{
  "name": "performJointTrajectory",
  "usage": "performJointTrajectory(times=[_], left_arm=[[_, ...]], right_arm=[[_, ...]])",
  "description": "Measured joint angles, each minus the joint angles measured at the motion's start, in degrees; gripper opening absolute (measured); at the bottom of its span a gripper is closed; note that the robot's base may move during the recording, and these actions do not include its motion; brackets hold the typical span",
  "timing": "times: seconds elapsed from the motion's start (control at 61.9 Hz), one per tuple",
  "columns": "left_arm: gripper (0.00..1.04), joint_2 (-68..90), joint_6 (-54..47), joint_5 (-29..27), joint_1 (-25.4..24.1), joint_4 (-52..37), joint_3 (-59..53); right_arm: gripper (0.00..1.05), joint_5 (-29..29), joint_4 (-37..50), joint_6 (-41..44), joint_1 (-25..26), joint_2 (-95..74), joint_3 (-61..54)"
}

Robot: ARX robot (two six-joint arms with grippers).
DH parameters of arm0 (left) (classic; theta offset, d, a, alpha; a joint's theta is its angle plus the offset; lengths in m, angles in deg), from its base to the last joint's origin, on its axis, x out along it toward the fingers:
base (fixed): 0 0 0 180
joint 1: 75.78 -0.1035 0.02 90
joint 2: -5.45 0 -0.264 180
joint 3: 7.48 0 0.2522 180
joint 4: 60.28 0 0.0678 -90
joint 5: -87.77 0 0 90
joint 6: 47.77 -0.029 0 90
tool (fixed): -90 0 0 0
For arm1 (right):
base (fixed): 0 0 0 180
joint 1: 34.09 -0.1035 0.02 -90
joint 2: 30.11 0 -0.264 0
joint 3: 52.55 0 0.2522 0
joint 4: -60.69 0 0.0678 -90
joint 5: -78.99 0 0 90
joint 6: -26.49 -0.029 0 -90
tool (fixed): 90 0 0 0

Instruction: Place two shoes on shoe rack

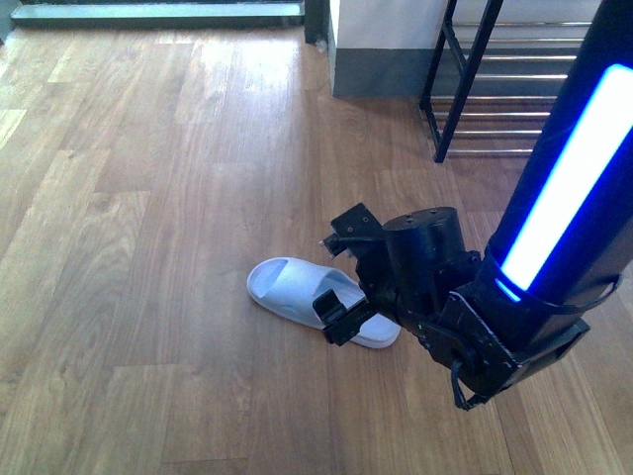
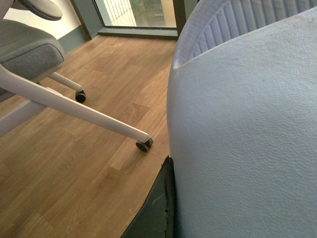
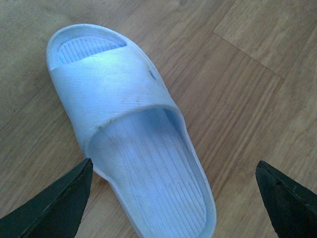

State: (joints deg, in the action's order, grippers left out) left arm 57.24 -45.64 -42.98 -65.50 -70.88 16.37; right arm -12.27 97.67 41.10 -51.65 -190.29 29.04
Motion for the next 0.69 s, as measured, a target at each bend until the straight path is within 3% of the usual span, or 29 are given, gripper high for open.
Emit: performJointTrajectory(times=[0.695], left_arm=[[0.02, 0.0, 0.02, 0.0, 0.0, 0.0, 0.0]], right_arm=[[0.95, 0.66, -9.51, 7.67, 2.64, -15.85, 25.2]])
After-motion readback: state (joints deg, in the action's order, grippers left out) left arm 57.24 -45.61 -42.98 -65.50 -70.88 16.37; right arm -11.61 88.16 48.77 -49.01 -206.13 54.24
